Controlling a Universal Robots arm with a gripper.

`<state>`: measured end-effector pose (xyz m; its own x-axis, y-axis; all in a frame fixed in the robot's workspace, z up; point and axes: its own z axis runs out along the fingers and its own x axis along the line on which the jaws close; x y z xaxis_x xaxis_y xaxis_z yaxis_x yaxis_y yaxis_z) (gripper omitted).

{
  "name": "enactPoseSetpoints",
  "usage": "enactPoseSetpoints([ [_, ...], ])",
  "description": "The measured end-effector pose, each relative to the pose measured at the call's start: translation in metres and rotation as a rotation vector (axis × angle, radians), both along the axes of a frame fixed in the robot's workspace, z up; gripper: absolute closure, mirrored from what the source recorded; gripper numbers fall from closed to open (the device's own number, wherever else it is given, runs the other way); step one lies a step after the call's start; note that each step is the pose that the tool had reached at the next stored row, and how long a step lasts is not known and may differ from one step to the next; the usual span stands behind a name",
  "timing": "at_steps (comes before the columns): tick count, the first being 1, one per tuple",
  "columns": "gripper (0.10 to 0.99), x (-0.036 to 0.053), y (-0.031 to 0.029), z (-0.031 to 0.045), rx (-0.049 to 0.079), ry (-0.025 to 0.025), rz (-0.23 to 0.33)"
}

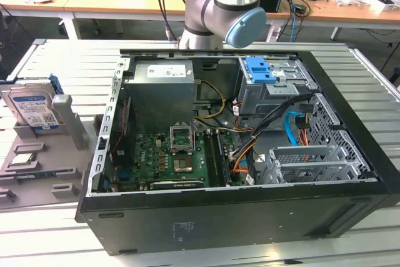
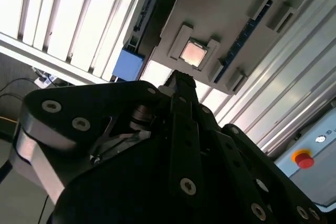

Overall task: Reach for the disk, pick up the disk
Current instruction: 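Pick up the disk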

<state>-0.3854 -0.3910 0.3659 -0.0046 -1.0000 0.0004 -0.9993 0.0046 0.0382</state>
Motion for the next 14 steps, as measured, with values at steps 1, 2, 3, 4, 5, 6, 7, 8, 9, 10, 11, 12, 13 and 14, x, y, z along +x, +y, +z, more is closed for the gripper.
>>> enactPoseSetpoints([
  [1,0.98,0.0,0.0,0.0,0.0,0.0,0.008],
  [2,0.98,0.0,0.0,0.0,0.0,0.0,0.016],
  [3,0.98,0.0,0.0,0.0,0.0,0.0,0.028],
  [4,0.98,0.0,0.0,0.0,0.0,0.0,0.045],
  [5,0.98,0.0,0.0,0.0,0.0,0.0,0.055],
  [6,0.98,0.0,0.0,0.0,0.0,0.0,0.056],
  [7,0.98,0.0,0.0,0.0,0.0,0.0,0.056],
  [8,0.98,0.0,0.0,0.0,0.0,0.0,0.056],
  [9,0.98,0.0,0.0,0.0,0.0,0.0,0.056],
  [10,0.98,0.0,0.0,0.0,0.0,0.0,0.056],
  [11,0.98,0.0,0.0,0.0,0.0,0.0,0.056],
  [12,0.98,0.0,0.0,0.0,0.0,0.0,0.053],
  [13,0.98,0.0,0.0,0.0,0.0,0.0001,0.041],
  [14,0.98,0.0,0.0001,-0.0002,0.0,0.0002,0.023],
])
